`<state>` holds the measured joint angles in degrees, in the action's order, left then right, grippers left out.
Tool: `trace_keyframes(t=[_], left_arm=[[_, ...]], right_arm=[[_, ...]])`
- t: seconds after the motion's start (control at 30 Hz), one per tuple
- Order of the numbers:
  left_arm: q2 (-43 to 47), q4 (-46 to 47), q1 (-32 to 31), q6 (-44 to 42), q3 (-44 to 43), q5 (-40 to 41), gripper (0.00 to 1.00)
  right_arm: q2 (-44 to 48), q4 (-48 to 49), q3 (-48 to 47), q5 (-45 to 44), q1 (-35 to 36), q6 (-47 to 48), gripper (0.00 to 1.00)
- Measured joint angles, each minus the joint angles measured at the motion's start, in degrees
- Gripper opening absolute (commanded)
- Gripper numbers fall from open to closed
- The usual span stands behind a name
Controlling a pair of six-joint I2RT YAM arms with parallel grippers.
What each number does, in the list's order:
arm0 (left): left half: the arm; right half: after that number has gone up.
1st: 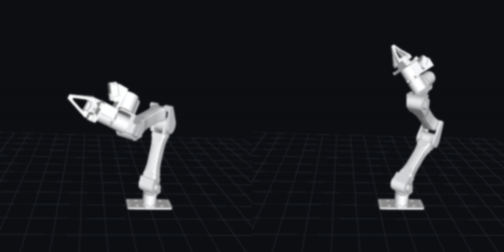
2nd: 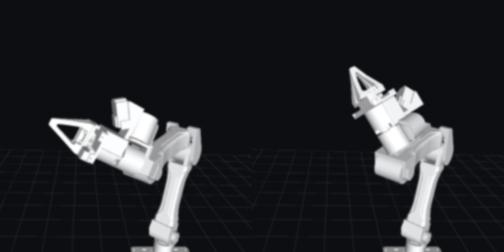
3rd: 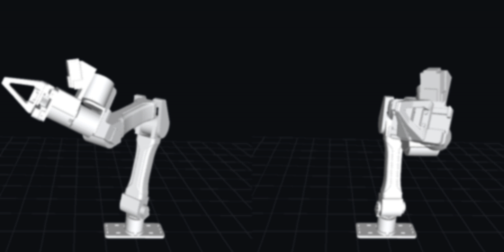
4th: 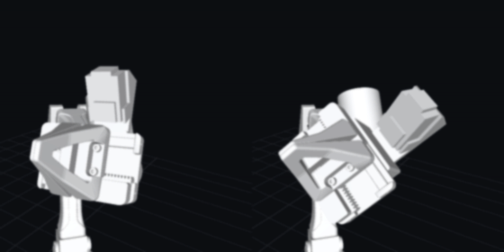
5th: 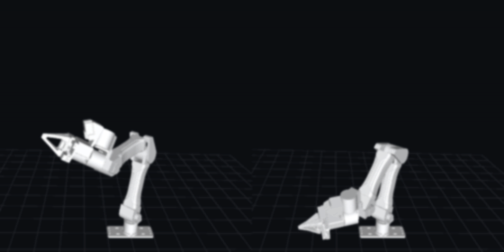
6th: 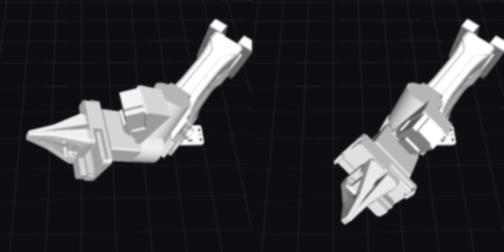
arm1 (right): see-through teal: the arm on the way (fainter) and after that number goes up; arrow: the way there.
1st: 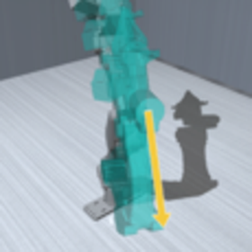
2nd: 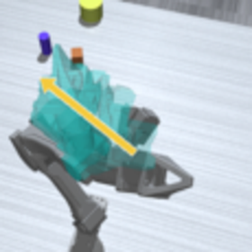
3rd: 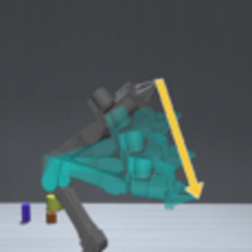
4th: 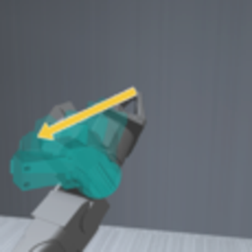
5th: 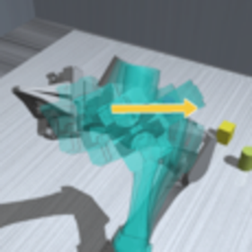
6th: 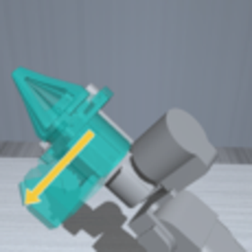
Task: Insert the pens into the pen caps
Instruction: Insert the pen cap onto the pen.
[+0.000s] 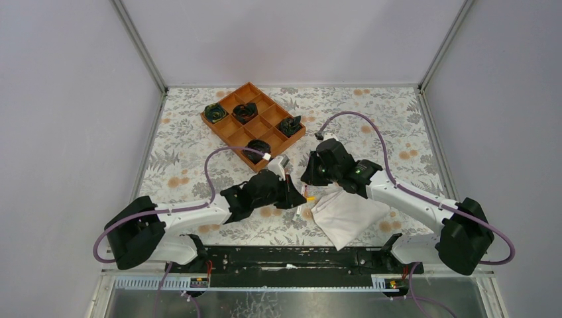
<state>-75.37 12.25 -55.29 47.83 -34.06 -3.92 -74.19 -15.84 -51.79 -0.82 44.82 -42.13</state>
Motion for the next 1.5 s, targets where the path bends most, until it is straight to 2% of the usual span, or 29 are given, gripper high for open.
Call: trace_keyframes(t=[1.13,1.5], left_arm=[[1.09,0.44,3.34,1.33,2.32,-0.59,0.00],[6.14,1.77,5.20,-0.13,4.35,0.46,0.00]], right_arm=[[-2.16,6.32,1.62,-2.34,2.78,-2.12,0.00],[0.00,2.27,1.49,-1.14,4.22,-2.21,0.41]])
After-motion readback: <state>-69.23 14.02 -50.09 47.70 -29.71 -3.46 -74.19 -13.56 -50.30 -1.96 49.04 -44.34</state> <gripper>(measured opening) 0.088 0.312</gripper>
